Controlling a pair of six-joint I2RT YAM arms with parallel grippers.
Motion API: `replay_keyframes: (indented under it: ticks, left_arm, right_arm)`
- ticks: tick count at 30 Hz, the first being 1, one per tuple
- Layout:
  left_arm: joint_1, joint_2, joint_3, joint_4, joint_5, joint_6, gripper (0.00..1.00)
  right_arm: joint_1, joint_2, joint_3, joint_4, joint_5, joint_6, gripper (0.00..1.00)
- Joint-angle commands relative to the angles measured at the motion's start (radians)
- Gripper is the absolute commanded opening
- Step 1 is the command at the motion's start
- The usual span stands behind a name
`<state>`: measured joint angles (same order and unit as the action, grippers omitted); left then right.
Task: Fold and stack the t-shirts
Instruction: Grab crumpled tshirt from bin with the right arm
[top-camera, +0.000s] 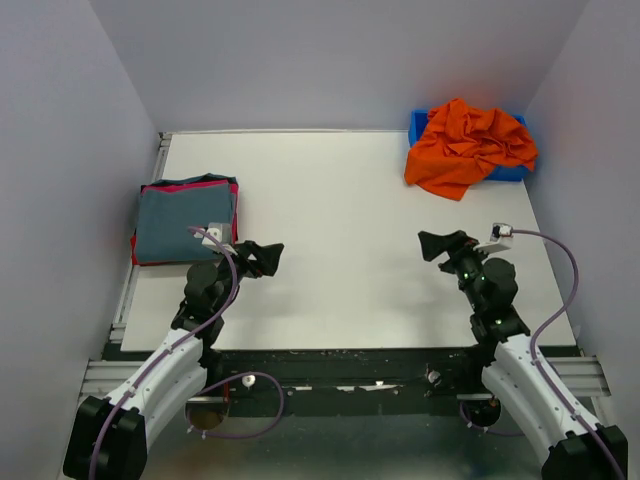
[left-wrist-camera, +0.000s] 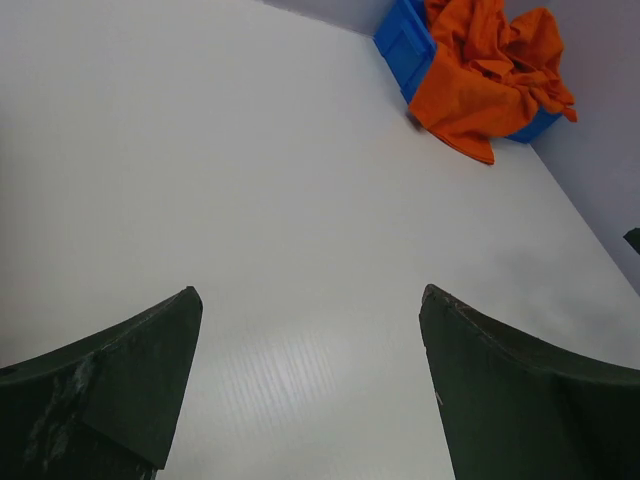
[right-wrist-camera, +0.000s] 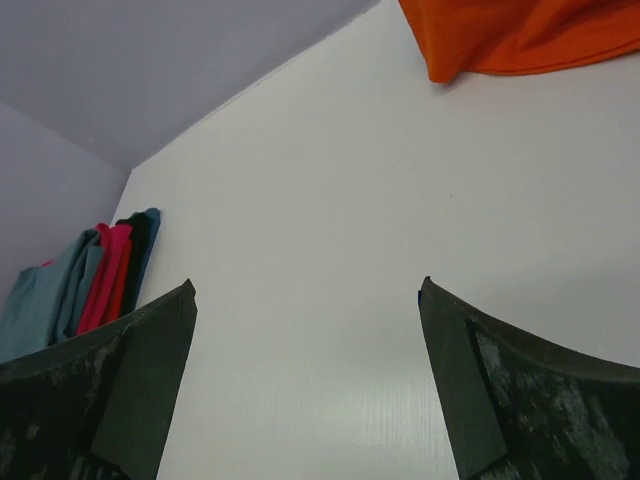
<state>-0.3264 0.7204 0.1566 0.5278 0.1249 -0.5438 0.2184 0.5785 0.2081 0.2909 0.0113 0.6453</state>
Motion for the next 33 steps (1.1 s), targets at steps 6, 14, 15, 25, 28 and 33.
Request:
replay_keyframes:
  ticks: [6, 14, 15, 25, 28, 33]
  left_arm:
    - [0.006, -0.003, 0.014, 0.009, 0.027, -0.005, 0.99]
    - [0.004, 0.022, 0.023, -0.023, 0.019, -0.001, 0.99]
    - [0.004, 0.019, 0.034, -0.050, 0.007, -0.002, 0.99]
    - [0.001, -0.059, 0.034, -0.201, -0.018, -0.007, 0.99]
    - [0.000, -0.102, 0.023, -0.230, -0.018, -0.008, 0.99]
    - [0.000, -0.151, 0.012, -0.239, -0.034, -0.008, 0.99]
  right_arm:
    - [-0.004, 0.046, 0.019, -0.064, 0.090, -0.018, 1.00]
    - [-0.019, 0.443, 0.386, -0.246, 0.134, 0.017, 1.00]
    - [-0.030, 0.505, 0.449, -0.259, 0.130, 0.019, 1.00]
    - [-0.125, 1.036, 1.038, -0.423, 0.180, 0.044, 0.98]
    - [-0.149, 1.148, 1.180, -0.430, 0.213, -0.001, 0.98]
    - [-0.211, 1.342, 1.436, -0.532, 0.216, 0.005, 0.98]
